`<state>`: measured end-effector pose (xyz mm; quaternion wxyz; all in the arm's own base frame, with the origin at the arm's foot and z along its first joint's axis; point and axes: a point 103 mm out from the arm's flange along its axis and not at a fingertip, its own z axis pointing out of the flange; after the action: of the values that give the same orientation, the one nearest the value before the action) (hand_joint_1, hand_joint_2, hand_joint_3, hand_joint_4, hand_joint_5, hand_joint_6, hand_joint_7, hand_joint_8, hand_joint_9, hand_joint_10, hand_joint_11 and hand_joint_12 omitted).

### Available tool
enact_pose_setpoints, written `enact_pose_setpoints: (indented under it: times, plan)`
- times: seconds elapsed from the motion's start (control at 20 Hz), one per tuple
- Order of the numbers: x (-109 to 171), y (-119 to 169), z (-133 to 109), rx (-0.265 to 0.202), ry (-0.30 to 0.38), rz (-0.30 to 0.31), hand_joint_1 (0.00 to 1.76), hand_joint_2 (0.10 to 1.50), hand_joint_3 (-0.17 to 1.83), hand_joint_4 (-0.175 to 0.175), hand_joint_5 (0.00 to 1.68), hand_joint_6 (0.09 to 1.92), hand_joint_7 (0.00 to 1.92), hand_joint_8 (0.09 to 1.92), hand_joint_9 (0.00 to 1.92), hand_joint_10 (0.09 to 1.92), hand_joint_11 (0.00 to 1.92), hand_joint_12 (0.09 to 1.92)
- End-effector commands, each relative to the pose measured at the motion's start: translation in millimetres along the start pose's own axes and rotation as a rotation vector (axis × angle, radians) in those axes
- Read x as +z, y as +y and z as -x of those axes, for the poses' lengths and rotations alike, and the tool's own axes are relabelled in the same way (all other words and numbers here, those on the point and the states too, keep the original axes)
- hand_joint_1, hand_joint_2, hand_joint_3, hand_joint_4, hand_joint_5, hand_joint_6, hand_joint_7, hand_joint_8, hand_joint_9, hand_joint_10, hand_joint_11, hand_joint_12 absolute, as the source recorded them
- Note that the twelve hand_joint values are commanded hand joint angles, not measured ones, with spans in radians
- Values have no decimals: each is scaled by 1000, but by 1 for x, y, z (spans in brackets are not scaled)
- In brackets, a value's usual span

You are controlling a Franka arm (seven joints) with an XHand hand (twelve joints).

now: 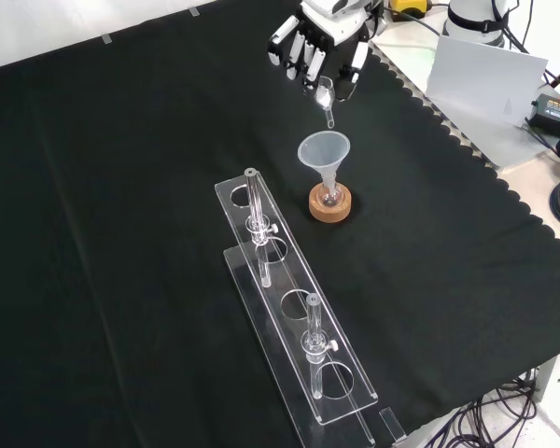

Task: Pour all the NaCl from the weighing funnel into the round-bottom flask.

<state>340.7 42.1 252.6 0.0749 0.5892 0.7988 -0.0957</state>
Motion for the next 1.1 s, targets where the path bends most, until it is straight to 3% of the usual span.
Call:
enact_pose_setpoints:
  times: [0.05, 0.95, 1.1]
  plan:
    - [-1, 3, 3, -12, -40, -12, 1125, 757, 382, 175, 1415, 292, 1699, 87, 1242, 172, 184, 1482]
    - [-3, 11, 5, -64, -164, -34, 1126, 748, 398, 175, 1416, 294, 1702, 87, 1243, 170, 186, 1482]
    - [-4, 12, 4, -91, -188, -31, 1126, 747, 401, 175, 1416, 295, 1702, 87, 1243, 169, 186, 1482]
